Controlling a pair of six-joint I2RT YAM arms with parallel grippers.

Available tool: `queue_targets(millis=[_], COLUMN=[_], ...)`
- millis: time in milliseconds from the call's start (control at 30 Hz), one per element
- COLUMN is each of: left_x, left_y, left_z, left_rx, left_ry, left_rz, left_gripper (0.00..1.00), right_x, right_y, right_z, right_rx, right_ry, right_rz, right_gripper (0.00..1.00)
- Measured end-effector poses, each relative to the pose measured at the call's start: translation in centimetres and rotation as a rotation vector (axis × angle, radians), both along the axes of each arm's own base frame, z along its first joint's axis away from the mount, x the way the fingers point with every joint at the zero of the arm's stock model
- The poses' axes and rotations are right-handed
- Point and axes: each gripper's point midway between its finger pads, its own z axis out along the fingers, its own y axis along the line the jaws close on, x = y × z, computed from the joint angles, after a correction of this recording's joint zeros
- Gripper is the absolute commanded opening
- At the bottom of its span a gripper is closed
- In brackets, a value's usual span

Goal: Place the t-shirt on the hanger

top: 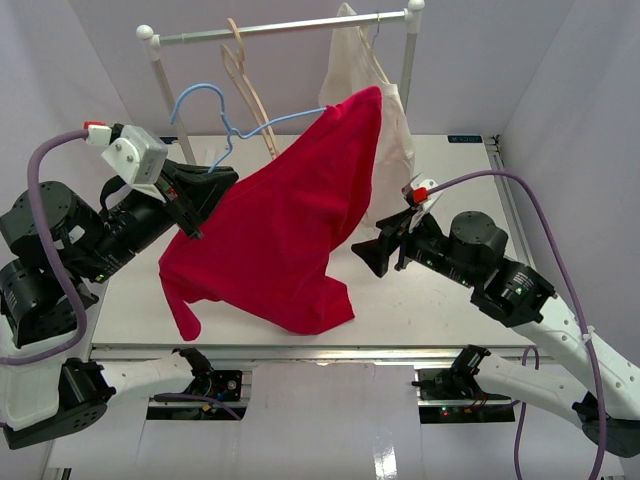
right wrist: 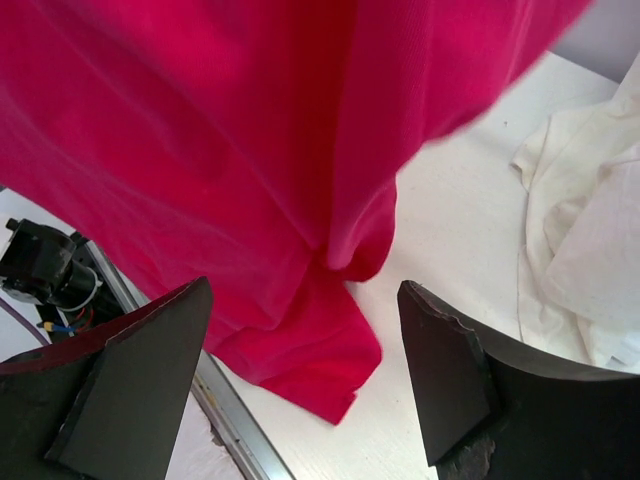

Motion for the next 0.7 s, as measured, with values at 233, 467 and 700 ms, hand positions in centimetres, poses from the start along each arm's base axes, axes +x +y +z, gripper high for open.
queue_targets(millis=[233,467,700], left_x=[0.2,-0.6,-2.1], left_y=[-1.5,-3.2,-4.9], left_z=[-5.0,-12.5,-17.5], left_rx=[0.155,0.317,0.409], left_ry=[0.126,0.260,0.332], left_rz=[-0.044,-0.150,-0.287], left_gripper=[0.00,0.00,0.00], right_x=[-1.3,-5.2,-6.9], right_y=[-1.8,-4.2,-2.9], right_z=[4.6,11.7,13.0], right_rx=[0.017,0.085,0.030], right_ry=[-0.113,-0.338,-0.407], right_rz=[0.021,0.129,0.287], right_gripper=[0.82,0.81,0.69])
